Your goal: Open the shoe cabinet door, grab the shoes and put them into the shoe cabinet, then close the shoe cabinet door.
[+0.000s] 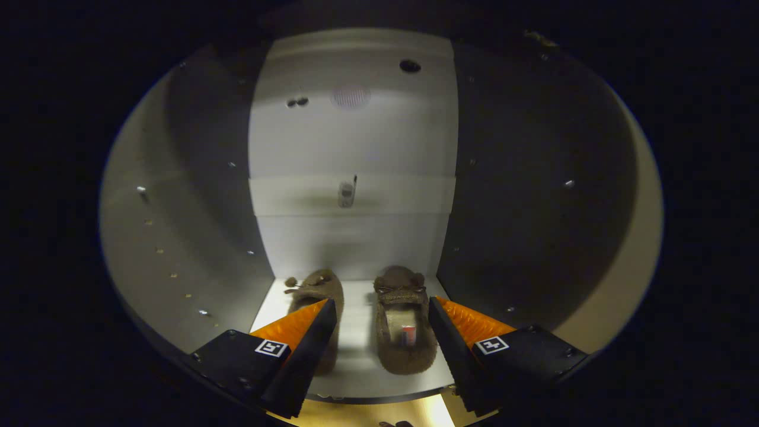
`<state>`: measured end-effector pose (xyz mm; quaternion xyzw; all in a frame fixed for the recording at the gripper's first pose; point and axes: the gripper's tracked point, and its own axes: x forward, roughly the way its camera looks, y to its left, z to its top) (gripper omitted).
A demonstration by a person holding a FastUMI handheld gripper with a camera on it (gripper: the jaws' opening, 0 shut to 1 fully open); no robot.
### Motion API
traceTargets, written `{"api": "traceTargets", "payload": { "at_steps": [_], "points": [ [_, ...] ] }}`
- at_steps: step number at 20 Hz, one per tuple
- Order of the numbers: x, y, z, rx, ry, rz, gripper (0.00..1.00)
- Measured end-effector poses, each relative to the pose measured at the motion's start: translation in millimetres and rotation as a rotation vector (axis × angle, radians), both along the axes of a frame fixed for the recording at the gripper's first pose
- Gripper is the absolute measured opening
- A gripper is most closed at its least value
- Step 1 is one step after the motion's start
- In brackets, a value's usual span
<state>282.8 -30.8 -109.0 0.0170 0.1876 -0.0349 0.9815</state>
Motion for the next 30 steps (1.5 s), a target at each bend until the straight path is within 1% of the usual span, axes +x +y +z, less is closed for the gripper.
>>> {"api": "traceTargets", "payload": {
  "at_steps": [2,6,9,13,15,18,20,22,26,30],
  "points": [
    [-30.7,7.0,26.6,0.01,-0.061,0.029,0.98],
    [-104.1,4.5,71.9,0.038,-0.161,0.045,0.98],
    [-158.3,-1.2,93.1,0.077,-0.21,0.068,0.98],
    [-227.4,-23.4,117.3,0.116,-0.297,0.078,0.98],
    [-263.3,-30.6,129.3,0.155,-0.33,0.096,0.97],
    [-314.4,-40.5,139.1,0.183,-0.34,0.161,0.98],
    [-347.9,-57.3,143.2,0.183,-0.327,0.18,0.98],
    [-371.3,-67.4,146.3,0.207,-0.313,0.201,0.98],
    [-415.2,-123.8,151.3,0.204,-0.308,0.167,0.98],
    [-446.0,-192.2,147.5,0.165,-0.308,0.09,0.98]
  ]
}}
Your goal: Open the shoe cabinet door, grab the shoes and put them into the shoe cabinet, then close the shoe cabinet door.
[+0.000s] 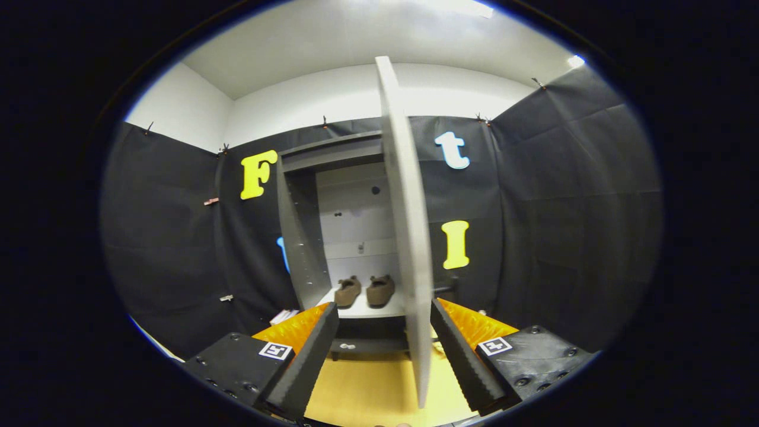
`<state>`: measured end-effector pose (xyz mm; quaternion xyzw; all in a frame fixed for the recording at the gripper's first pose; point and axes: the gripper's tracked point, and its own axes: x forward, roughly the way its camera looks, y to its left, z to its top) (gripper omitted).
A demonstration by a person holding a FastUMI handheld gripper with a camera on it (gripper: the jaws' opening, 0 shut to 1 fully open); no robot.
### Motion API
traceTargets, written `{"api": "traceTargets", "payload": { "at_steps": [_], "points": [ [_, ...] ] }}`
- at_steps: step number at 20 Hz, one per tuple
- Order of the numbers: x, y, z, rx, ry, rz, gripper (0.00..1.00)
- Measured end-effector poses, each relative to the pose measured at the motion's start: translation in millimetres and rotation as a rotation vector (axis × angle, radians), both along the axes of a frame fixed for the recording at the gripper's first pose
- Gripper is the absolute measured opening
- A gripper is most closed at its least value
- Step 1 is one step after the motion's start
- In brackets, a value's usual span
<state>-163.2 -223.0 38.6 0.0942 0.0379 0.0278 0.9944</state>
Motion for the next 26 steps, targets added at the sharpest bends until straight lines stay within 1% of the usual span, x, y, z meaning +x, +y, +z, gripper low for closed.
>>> {"api": "traceTargets", "payload": {
  "at_steps": [3,6,12,16,18,23,26],
  "points": [
    [-7.0,-33.9,-4.3,-0.045,-0.035,-0.026,0.98],
    [-1.4,-51.2,-17.6,-0.101,-0.031,-0.014,0.98],
    [38.0,-71.8,-43.0,-0.049,0.028,0.006,0.98],
    [59.6,-61.4,-59.4,-0.028,0.069,0.056,0.98],
    [66.1,-57.6,-61.2,-0.032,0.073,0.061,0.98],
    [64.2,-26.7,-63.2,-0.011,0.09,0.1,0.98],
    [63.1,-3.5,-62.0,-0.007,0.09,0.102,0.98]
  ]
}}
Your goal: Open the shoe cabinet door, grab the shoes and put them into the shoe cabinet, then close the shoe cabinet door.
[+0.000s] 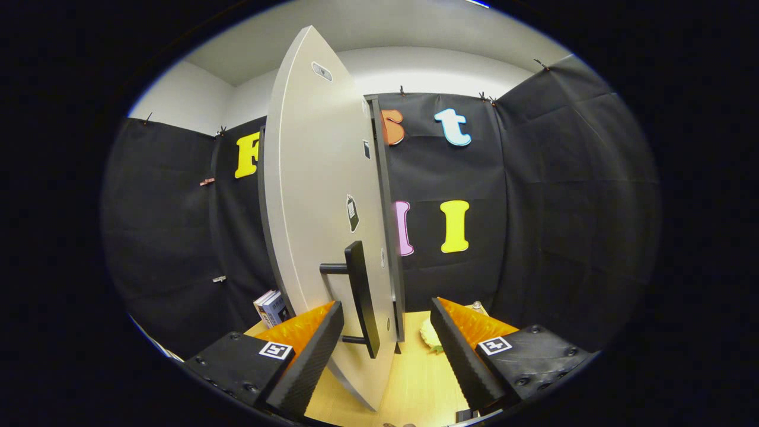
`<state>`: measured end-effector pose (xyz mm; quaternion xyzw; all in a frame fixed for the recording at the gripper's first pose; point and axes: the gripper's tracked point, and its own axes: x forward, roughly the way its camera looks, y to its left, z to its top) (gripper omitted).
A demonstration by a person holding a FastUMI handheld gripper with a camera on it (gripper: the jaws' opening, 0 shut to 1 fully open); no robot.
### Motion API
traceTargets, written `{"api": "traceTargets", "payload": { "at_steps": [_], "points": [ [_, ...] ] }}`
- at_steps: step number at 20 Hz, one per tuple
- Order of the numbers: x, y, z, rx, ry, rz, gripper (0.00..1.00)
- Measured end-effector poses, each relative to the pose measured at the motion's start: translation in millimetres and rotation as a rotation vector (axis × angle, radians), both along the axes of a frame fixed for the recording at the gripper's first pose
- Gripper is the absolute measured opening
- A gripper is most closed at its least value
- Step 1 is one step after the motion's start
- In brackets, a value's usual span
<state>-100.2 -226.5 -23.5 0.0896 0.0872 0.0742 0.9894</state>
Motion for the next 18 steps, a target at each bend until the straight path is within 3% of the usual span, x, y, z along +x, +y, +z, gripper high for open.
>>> {"api": "traceTargets", "payload": {
  "at_steps": [18],
  "points": [
    [70.4,210.1,-15.0,0.061,0.014,0.137,0.98]
  ]
}}
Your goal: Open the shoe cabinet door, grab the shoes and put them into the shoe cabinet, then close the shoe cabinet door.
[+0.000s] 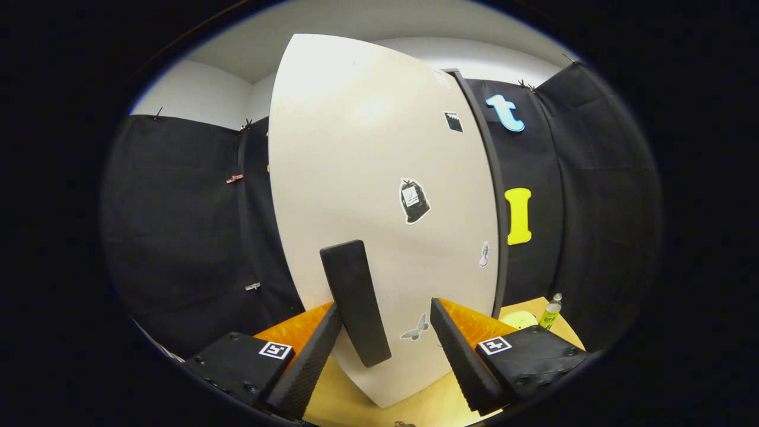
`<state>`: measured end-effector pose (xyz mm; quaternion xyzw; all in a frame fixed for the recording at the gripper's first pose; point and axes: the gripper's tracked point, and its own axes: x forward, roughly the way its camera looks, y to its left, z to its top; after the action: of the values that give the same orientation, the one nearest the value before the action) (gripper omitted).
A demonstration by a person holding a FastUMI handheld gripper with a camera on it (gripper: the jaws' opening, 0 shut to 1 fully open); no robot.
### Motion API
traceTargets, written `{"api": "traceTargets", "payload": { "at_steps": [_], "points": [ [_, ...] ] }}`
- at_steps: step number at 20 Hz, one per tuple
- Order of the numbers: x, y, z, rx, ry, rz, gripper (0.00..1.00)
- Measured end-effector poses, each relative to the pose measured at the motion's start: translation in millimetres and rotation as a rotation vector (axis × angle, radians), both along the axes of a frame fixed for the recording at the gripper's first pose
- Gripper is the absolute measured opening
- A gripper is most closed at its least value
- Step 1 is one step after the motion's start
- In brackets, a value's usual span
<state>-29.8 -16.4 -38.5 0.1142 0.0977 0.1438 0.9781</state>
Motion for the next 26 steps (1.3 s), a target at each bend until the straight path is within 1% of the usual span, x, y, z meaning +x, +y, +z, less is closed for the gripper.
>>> {"api": "traceTargets", "payload": {
  "at_steps": [2,3,5,8,11,17,26],
  "points": [
    [1.6,16.1,-0.6,-0.006,-0.01,0.019,0.98],
    [1.8,19.1,-0.9,-0.018,-0.014,0.014,1.0],
    [1.1,25.9,0.8,-0.017,-0.025,0.026,0.99],
    [1.1,26.7,1.9,-0.018,-0.03,0.026,0.98],
    [-0.3,26.2,-1.1,-0.022,-0.018,0.02,0.98],
    [-3.1,18.3,4.9,-0.031,-0.038,-0.005,0.98],
    [-6.0,14.6,6.3,-0.046,-0.051,-0.015,0.98]
  ]
}}
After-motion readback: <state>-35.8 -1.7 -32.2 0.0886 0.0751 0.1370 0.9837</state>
